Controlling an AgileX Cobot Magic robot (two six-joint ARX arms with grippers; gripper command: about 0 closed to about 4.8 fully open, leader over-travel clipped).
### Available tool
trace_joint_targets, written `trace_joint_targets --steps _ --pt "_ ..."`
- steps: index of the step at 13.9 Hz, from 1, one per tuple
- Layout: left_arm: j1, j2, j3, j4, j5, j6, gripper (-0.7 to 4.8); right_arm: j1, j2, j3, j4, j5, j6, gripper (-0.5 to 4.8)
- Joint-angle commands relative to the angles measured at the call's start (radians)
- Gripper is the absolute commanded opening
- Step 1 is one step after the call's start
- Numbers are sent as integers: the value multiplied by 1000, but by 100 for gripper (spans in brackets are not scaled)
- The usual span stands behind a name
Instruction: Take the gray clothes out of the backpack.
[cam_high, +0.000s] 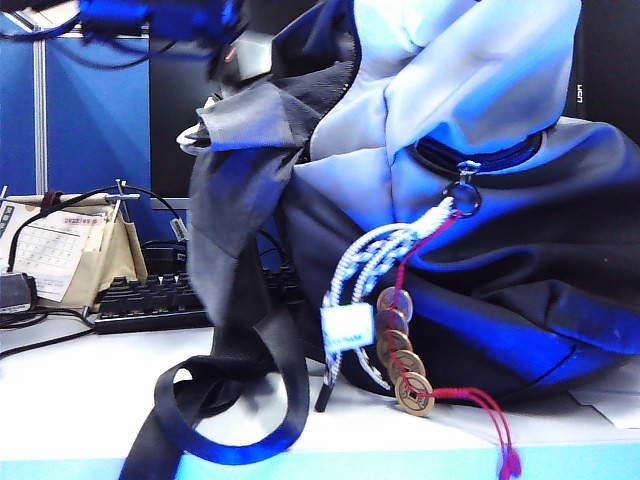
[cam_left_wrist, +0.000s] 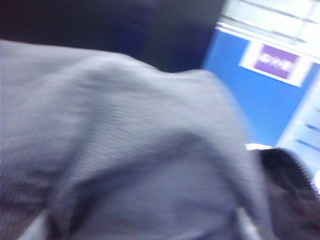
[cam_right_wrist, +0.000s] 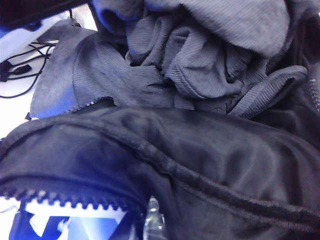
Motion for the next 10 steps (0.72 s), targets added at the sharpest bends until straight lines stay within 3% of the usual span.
trace_joint_targets --steps 1,3,4,5,7,8,9,10 --pt "-81 -7 38 14 -66 59 479 1 -1 5 -1 6 -2 -5" --pt "-158 8 78 -55 -413 262 479 1 2 5 -6 0 -1 -5" --pt "-206 60 116 -65 -602 278 479 1 2 5 -3 -3 -1 -5" --pt "-217 112 160 -78 -606 278 479 1 2 5 -3 -3 -1 -5" --pt "-230 229 289 -213 -704 279 479 1 -4 5 -1 -31 -2 -5" --pt "-230 256 349 -314 -720 277 -42 1 -10 5 4 -50 -2 -5" --pt "-230 251 378 -347 -742 290 1 1 -14 5 6 -53 -2 -5" --pt "-230 208 396 -368 -760 332 -5 0 -18 5 14 -49 -3 -5"
